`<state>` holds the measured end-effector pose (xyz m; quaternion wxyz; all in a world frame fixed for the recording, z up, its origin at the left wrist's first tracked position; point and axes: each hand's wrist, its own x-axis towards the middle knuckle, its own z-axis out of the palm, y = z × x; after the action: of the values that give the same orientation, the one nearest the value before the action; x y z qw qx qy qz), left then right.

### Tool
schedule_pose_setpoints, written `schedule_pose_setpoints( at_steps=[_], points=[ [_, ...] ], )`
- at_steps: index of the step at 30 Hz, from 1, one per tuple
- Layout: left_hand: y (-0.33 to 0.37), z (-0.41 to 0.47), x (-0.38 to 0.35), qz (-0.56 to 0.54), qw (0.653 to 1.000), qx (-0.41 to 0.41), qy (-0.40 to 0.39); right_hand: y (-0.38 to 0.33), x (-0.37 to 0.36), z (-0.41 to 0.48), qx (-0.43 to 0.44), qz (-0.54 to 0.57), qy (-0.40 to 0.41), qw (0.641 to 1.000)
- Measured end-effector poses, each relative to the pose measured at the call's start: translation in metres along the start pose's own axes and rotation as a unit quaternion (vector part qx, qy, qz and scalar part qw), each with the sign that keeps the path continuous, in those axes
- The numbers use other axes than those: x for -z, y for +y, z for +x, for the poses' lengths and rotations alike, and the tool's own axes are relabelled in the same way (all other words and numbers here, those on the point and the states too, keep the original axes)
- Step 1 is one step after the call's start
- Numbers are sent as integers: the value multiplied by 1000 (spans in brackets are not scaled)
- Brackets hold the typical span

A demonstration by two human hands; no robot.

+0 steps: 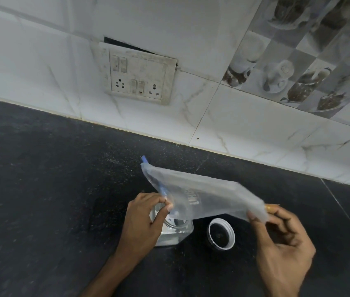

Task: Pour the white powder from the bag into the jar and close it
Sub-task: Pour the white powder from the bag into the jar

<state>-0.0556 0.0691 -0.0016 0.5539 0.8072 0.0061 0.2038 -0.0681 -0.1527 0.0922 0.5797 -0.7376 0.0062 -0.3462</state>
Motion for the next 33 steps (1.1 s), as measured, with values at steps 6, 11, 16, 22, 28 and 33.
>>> schedule_pose_setpoints(
  at_steps=[6, 11, 16, 22, 28, 33],
  points=[
    [0, 0, -1, 0, 1000, 1, 0, -1, -1, -1, 8, 3, 7, 1000],
    [3, -1, -1, -7, 1000, 6, 4, -5, 2, 3, 33, -7, 16, 999],
    [1, 0, 0, -3, 1000, 9, 2, -10, -3, 2, 56, -6, 8, 998],
    [3, 0, 1, 8, 1000, 10, -4, -6, -3, 1, 29, 2, 29, 999],
    [4, 0, 1, 8, 1000, 8, -5, -5, -1, 0, -41, 34, 66, 996],
    [11, 4, 9, 7, 1000, 6, -12, 1, -3, -8, -86, 22, 91, 992]
  ],
)
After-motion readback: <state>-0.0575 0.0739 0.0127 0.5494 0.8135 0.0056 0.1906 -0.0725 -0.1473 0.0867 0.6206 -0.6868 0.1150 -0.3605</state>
